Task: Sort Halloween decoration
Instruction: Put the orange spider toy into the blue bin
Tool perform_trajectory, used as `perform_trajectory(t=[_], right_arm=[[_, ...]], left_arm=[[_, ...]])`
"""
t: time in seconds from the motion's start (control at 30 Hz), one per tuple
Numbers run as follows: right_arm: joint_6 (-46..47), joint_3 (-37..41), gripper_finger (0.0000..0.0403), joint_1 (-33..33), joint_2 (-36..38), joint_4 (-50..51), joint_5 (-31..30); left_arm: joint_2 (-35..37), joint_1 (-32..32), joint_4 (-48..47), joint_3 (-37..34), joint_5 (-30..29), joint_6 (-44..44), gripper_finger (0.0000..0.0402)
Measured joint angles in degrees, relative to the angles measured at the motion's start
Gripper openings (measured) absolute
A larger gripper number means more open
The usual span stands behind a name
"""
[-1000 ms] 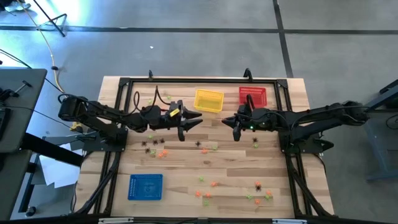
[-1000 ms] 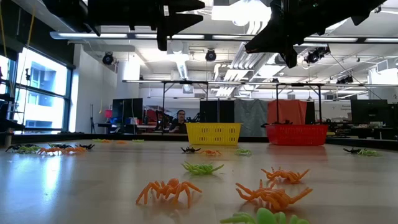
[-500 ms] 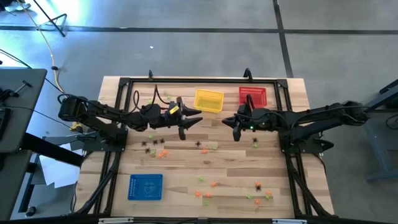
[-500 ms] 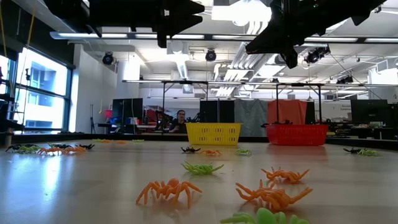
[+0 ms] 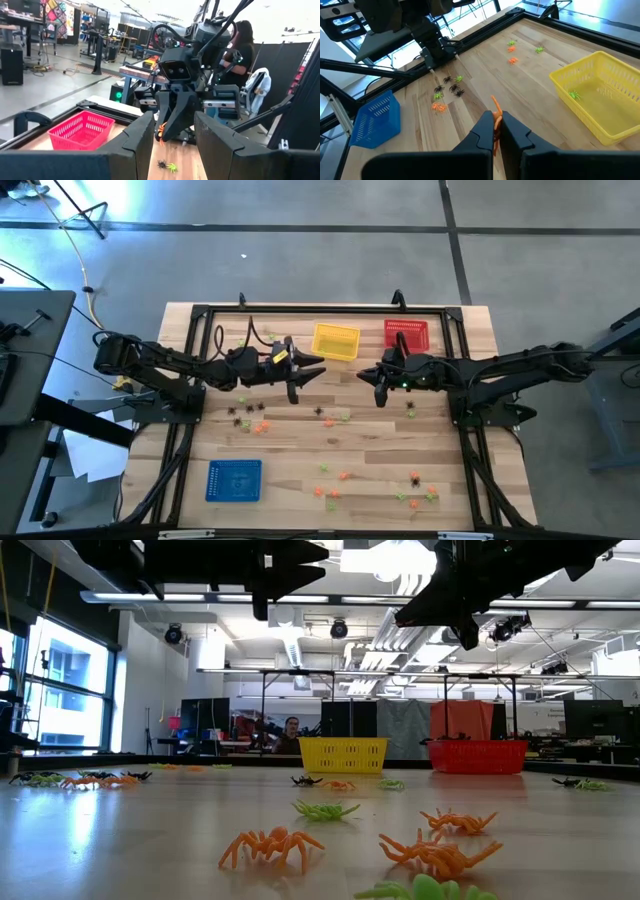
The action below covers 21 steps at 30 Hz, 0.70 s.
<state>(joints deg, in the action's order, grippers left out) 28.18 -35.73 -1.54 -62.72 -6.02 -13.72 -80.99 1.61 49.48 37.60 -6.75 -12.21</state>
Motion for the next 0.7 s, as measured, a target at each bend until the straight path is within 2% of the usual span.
perform_trajectory(t=[0.7], right_arm=[[0.3,0.0,0.0003,0.0,0.0,0.3,0.4]], left_arm=[[0.0,-0.1,-1.6,0.0,0.2,-1.2,0.0129]])
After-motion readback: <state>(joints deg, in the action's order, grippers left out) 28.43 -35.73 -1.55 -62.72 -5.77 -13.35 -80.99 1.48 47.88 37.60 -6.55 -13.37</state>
